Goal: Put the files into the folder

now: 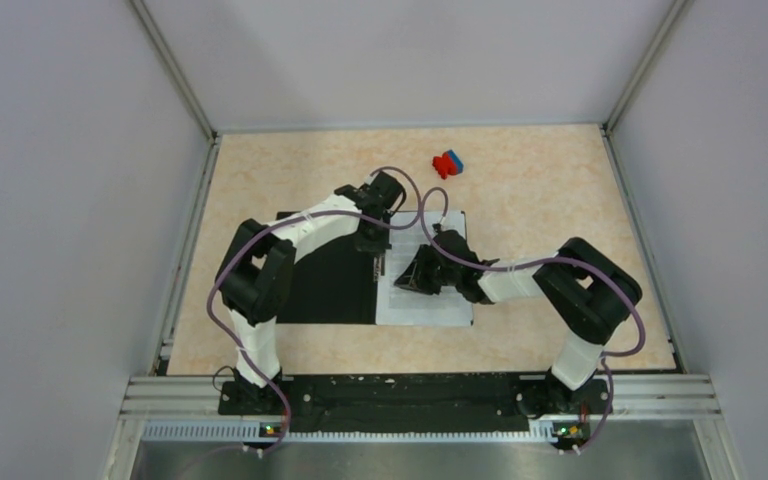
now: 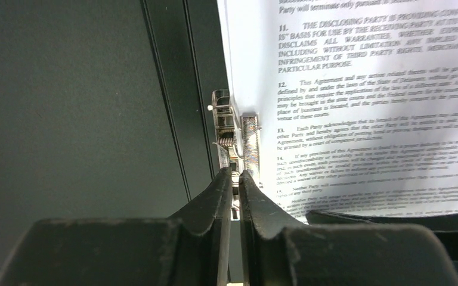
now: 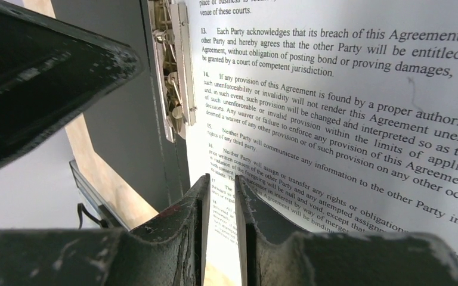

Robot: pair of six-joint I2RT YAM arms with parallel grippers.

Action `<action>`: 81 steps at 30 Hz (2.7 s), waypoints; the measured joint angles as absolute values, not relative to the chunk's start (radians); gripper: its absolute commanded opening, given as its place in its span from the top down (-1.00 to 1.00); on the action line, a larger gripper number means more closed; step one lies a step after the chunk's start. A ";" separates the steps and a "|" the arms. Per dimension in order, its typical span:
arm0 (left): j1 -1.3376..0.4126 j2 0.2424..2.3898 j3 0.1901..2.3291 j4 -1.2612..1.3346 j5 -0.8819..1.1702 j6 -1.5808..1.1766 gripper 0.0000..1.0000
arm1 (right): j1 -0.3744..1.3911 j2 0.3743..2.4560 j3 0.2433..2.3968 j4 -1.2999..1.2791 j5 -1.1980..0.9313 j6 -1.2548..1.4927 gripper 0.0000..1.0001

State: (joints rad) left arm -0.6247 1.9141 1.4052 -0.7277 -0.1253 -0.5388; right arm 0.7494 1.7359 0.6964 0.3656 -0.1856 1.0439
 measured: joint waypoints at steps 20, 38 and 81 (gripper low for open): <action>-0.186 1.591 1.284 -0.665 0.015 -0.577 -0.94 | 0.555 1.412 0.669 0.076 -0.048 0.901 -0.73; 0.221 1.626 1.035 -0.583 0.151 -0.569 -0.97 | 0.519 1.375 0.631 0.006 0.013 0.748 -0.89; 0.221 1.431 0.946 -0.587 0.048 -0.632 -0.97 | 1.053 2.144 1.591 -0.544 0.561 0.709 -0.10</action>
